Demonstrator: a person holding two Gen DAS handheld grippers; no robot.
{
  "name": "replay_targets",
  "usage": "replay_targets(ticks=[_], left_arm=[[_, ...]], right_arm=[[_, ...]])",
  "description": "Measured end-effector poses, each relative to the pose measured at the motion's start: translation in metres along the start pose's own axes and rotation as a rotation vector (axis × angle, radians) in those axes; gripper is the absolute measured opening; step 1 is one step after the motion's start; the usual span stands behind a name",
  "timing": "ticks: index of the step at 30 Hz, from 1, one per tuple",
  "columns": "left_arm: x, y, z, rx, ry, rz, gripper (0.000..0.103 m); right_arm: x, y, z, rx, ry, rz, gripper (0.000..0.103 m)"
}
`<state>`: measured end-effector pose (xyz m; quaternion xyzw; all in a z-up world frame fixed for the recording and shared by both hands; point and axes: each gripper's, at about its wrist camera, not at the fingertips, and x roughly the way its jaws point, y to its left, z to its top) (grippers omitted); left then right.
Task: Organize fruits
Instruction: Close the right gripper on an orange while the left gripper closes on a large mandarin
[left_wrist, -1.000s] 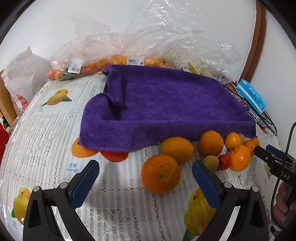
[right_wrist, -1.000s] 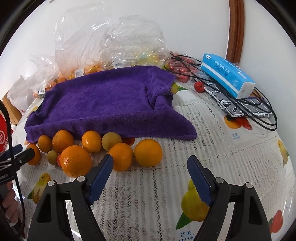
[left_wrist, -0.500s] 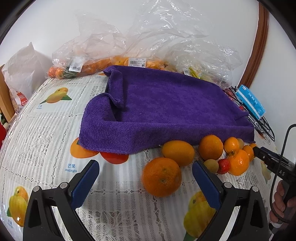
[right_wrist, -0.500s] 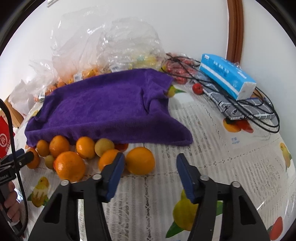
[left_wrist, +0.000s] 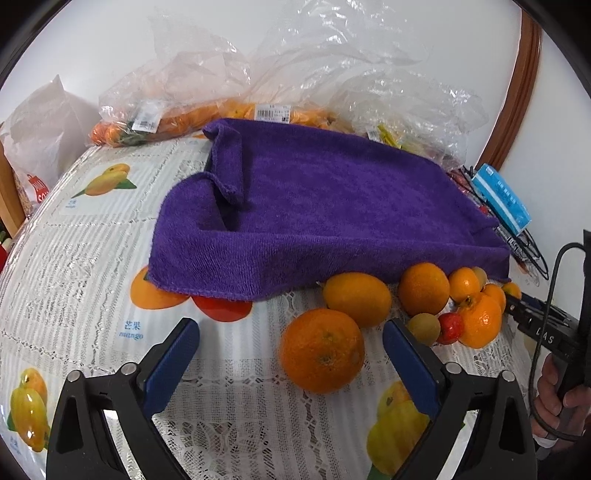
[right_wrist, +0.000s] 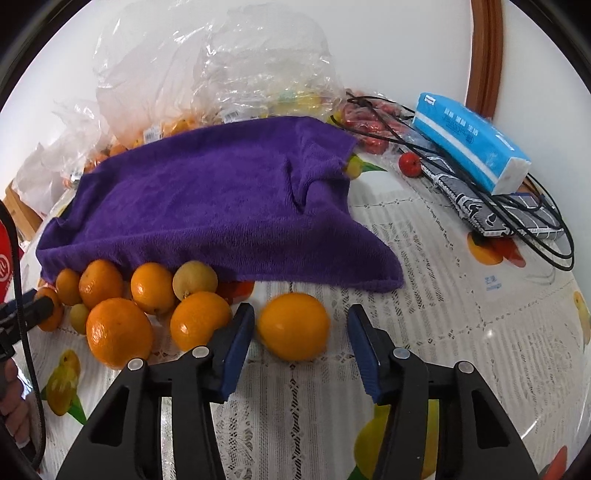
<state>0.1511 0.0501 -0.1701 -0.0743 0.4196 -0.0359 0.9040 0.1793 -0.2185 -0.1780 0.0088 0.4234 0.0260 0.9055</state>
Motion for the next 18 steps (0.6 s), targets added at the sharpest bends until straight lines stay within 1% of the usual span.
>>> replay_targets(ticks=[3, 5, 7, 8, 9, 12, 18], left_arm=[[0.003, -0.006, -0.001, 0.028, 0.012, 0.026, 0.093], [0.004, -0.011, -0.001, 0.054, 0.016, 0.038, 0.086], [0.006, -0.017, -0.002, 0.084, 0.023, 0.055, 0.083], [0.007, -0.020, -0.002, 0.098, 0.024, 0.062, 0.079], [0.007, -0.023, -0.003, 0.112, 0.027, 0.072, 0.077], [0.010, -0.028, -0.003, 0.136, 0.035, 0.102, 0.077], [0.011, -0.029, -0.002, 0.134, 0.035, 0.103, 0.077]], right_arm=[[0.002, 0.000, 0.001, 0.002, 0.001, -0.009, 0.050], [0.003, 0.002, 0.001, -0.007, 0.004, -0.020, 0.050], [0.004, 0.004, 0.001, -0.016, 0.006, -0.032, 0.050], [0.004, 0.005, 0.001, -0.019, 0.007, -0.035, 0.050], [0.004, 0.005, 0.002, -0.019, 0.007, -0.033, 0.050], [0.004, 0.001, 0.002, 0.001, 0.003, -0.009, 0.050], [0.005, -0.002, 0.004, 0.024, -0.003, 0.011, 0.049]])
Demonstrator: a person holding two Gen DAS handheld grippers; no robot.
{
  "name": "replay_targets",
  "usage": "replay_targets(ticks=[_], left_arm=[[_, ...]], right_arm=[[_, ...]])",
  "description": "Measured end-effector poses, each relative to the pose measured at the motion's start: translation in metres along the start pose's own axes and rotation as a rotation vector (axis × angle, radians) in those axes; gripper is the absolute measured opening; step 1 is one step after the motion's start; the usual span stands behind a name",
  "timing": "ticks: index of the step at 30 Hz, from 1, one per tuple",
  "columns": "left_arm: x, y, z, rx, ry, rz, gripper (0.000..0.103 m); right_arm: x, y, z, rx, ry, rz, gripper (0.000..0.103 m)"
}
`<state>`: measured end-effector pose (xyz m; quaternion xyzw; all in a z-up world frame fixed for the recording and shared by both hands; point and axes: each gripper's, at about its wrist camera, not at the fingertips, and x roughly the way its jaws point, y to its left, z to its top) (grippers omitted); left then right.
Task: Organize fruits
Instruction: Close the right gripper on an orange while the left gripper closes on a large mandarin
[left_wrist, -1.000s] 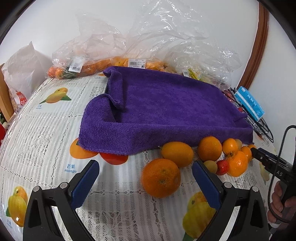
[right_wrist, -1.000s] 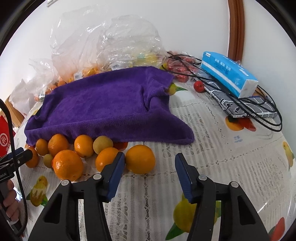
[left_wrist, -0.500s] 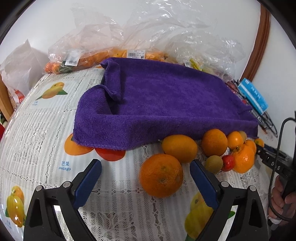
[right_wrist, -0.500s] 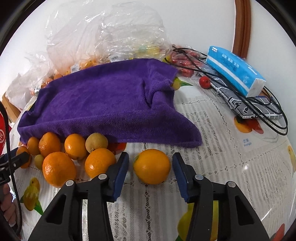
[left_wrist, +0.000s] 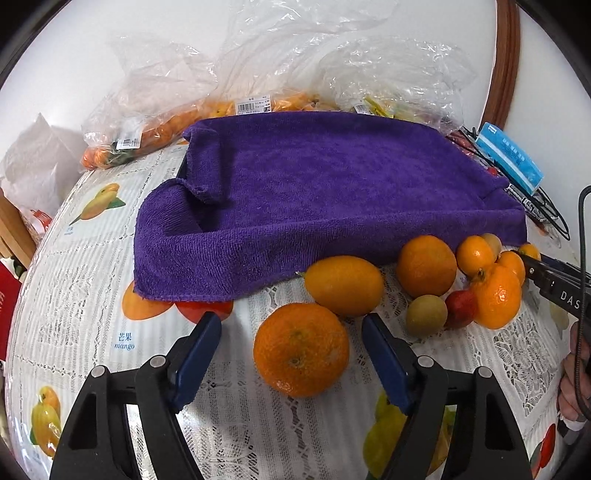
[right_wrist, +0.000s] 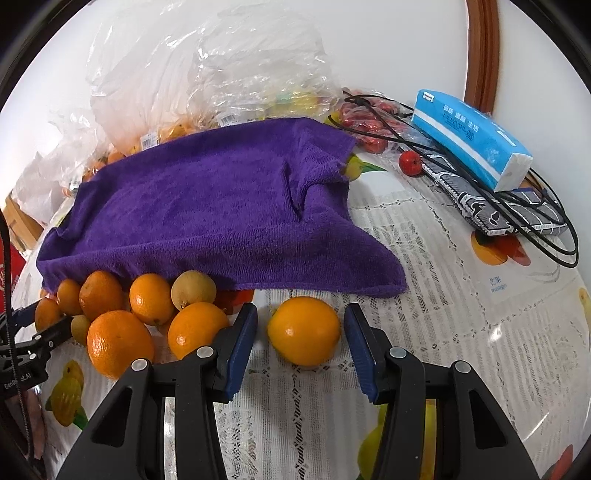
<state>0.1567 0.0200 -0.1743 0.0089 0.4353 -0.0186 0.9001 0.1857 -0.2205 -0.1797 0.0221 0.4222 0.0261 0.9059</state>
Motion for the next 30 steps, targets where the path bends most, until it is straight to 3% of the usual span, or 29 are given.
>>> replay_targets(ticks=[3, 8, 14, 30], left_arm=[[-0.001, 0.002, 0.000, -0.013, -0.005, -0.005, 0.074], [-0.005, 0.012, -0.002, -0.056, -0.028, -0.032, 0.055], [-0.006, 0.008, -0.002, -0.048, -0.038, -0.073, 0.041], [-0.011, 0.026, -0.002, -0.151, -0.072, -0.171, 0.041]], right_arm=[[-0.001, -0.001, 0.000, 0.006, -0.005, 0.006, 0.041], [-0.001, 0.002, 0.000, -0.005, -0.004, 0.001, 0.041], [-0.002, 0.004, -0.001, -0.019, -0.004, 0.011, 0.036], [-0.014, -0.001, -0.005, 0.002, -0.043, 0.046, 0.036]])
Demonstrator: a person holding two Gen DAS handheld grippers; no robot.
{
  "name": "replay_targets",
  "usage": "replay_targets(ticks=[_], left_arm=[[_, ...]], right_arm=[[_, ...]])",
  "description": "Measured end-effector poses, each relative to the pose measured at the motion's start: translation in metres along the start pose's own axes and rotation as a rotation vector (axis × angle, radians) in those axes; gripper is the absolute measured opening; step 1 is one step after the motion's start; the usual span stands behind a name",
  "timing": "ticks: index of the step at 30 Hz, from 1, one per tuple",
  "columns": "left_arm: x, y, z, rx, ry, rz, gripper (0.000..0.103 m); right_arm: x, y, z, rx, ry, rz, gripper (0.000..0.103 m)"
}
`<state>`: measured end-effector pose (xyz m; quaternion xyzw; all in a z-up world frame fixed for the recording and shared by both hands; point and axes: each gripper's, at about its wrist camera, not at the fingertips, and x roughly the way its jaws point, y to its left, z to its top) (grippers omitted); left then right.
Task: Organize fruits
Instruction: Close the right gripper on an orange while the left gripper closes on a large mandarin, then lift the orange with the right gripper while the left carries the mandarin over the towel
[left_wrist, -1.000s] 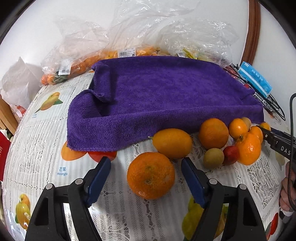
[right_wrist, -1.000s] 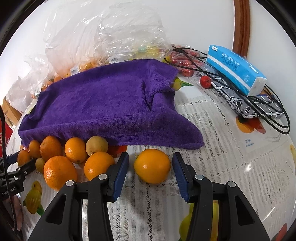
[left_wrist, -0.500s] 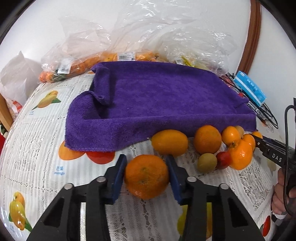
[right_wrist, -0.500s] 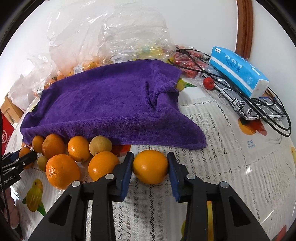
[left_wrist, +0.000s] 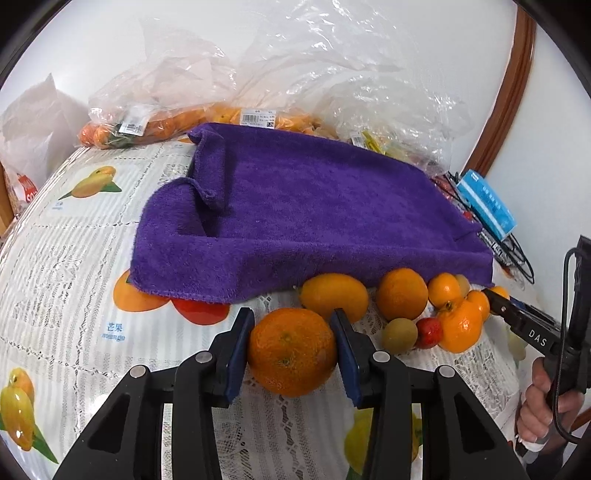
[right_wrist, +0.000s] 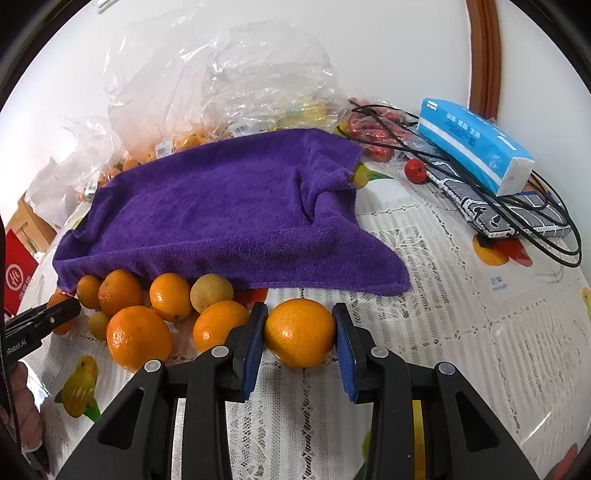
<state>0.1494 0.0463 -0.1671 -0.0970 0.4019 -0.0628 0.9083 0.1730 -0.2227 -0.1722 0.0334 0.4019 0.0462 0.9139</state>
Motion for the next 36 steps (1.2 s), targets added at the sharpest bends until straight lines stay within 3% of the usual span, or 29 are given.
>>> replay_targets(ticks=[8, 15, 27, 36], left_arm=[[-0.012, 0.008, 0.003, -0.036, -0.020, -0.001, 0.041], [-0.032, 0.001, 0.011, 0.008, -0.065, 0.022, 0.041], [-0.048, -0.009, 0.059, 0.015, -0.129, 0.031, 0.041], [-0.017, -0.010, 0.101, -0.001, -0.146, 0.038, 0.041]], right_arm=[[-0.012, -0.001, 0.003, 0.016, -0.042, 0.024, 0.036], [-0.042, 0.015, 0.017, -0.018, -0.100, 0.038, 0.036], [-0.069, 0.052, 0.061, -0.099, -0.170, 0.079, 0.036], [-0.051, 0.059, 0.101, -0.115, -0.189, 0.096, 0.036]])
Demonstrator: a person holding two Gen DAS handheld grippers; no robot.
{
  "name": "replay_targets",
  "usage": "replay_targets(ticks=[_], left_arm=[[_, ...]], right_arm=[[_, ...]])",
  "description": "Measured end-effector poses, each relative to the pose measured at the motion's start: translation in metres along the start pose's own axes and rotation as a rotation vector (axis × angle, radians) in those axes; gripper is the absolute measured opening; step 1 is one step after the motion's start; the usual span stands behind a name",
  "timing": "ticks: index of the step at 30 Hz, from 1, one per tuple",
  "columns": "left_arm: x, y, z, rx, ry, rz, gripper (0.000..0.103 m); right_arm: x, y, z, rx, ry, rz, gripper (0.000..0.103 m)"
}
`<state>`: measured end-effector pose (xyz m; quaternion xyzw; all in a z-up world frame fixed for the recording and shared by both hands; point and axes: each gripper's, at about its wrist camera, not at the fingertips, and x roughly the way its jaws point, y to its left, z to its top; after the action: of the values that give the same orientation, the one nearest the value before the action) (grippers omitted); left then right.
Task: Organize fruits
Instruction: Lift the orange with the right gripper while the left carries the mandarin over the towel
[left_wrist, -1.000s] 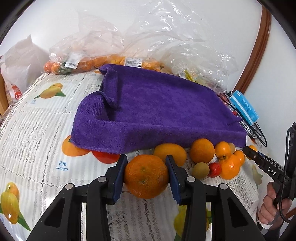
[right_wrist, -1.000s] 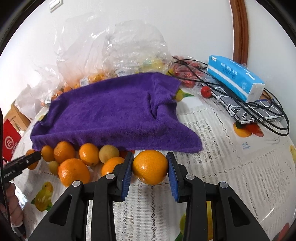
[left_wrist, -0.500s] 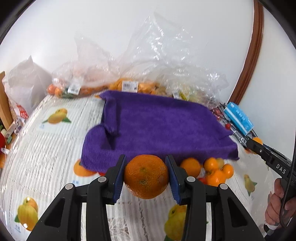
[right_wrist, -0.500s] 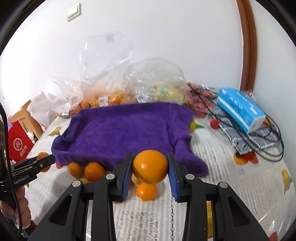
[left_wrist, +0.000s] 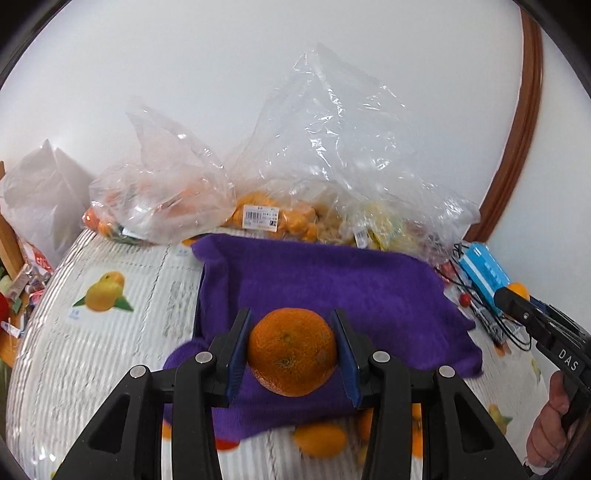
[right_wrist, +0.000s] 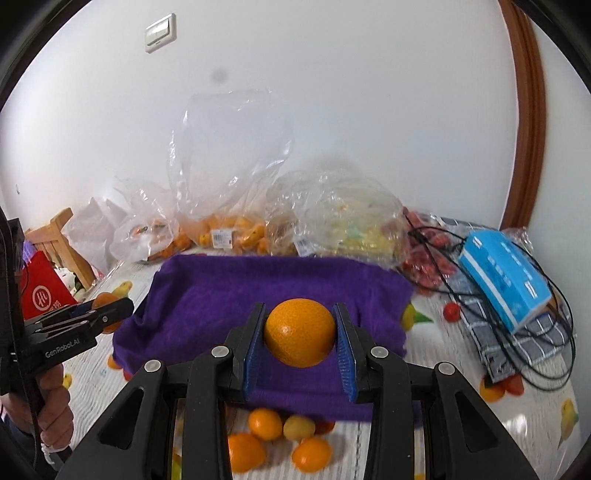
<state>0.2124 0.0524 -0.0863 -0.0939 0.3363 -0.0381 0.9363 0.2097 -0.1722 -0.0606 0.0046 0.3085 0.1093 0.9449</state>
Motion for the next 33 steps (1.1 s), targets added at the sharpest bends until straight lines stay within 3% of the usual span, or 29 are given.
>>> replay_targets(ticks=[4, 14, 19, 23, 33], left_arm=[[0.018, 0.002, -0.003, -0.006, 0.007, 0.007, 0.041], [0.044, 0.017, -0.024, -0.058, 0.049, -0.003, 0.041], [0.048, 0.025, -0.029, -0.110, 0.057, -0.023, 0.041], [0.050, 0.023, -0.031, -0.099, 0.049, 0.007, 0.041], [0.051, 0.022, -0.033, -0.096, 0.057, -0.001, 0.041]], right_arm=[[0.017, -0.009, 0.002, 0.017, 0.009, 0.007, 0.036], [0.065, -0.031, -0.030, 0.100, 0.124, 0.059, 0.036], [0.074, -0.034, -0.037, 0.109, 0.129, 0.048, 0.036], [0.080, -0.031, -0.042, 0.109, 0.146, 0.052, 0.036], [0.093, -0.020, -0.053, 0.070, 0.196, 0.037, 0.036]])
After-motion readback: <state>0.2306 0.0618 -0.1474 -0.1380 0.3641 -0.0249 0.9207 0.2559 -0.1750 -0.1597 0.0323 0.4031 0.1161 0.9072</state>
